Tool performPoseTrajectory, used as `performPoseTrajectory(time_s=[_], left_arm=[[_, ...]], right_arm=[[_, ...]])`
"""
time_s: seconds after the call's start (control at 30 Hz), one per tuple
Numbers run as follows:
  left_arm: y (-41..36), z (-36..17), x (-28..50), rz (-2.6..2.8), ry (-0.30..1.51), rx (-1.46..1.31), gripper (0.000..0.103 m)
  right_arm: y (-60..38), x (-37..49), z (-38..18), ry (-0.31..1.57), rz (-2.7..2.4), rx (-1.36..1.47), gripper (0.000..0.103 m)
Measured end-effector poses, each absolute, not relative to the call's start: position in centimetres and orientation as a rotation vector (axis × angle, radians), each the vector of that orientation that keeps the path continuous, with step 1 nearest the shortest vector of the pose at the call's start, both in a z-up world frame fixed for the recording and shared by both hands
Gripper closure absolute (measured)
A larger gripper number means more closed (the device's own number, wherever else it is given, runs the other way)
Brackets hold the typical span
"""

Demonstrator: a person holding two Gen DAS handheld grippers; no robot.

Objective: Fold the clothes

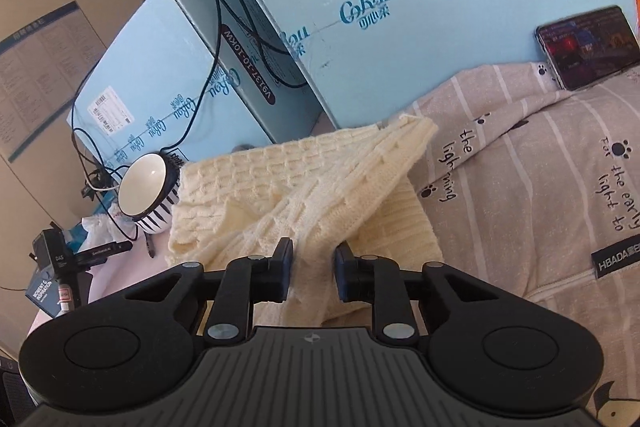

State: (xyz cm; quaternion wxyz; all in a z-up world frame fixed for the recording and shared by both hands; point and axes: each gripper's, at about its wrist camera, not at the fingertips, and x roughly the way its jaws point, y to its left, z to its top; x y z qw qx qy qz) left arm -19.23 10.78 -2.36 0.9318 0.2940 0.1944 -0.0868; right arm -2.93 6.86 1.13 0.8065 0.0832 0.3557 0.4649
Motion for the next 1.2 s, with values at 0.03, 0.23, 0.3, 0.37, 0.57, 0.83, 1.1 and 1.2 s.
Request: performPoseTrajectory(time_s=[0.03,0.23,0.3,0.37,0.57,0.83,1.1,1.2], left_arm=[[10.3,-2.0,-19.5,-0.186,0.378,0.602,0.09],[8.0,-0.8,-21.0,-0.321,0.325,0.539,0.09],[7.5,-0.7,-21.4,-0.393,0.332,0.508,0.09],[6.9,-0.6,-21.8,-0.464,0.339,0.476,0.09],[5.2,-0.3,-23.1,-0.677,0.358,0.377,0.071],[11.0,1.7,-24.2,-0.321,0.282,0.099,0.018],[18.6,1.1,-21.8,0.213,0.411,-0.266,0.007],[21.2,0.3,-20.8,0.35,0.489,-0.374,0.007]], right_arm=[[6.4,-3.5,2.0,0.73,0.999,0.164,0.085],[2.2,-6.3,5.6,0.615,0.988,0.127,0.086],[0.1,-7.0,6.2,0.61,0.97,0.124,0.086],[-2.5,-7.9,6.0,0.607,0.948,0.123,0.086],[-8.1,-8.6,1.8,0.765,0.842,0.116,0.087],[-10.3,-8.7,0.9,0.73,0.879,0.047,0.026],[-9.6,-2.7,1.8,0.657,0.771,-0.01,0.013],[-8.3,0.0,0.5,0.751,0.747,-0.005,0.013]])
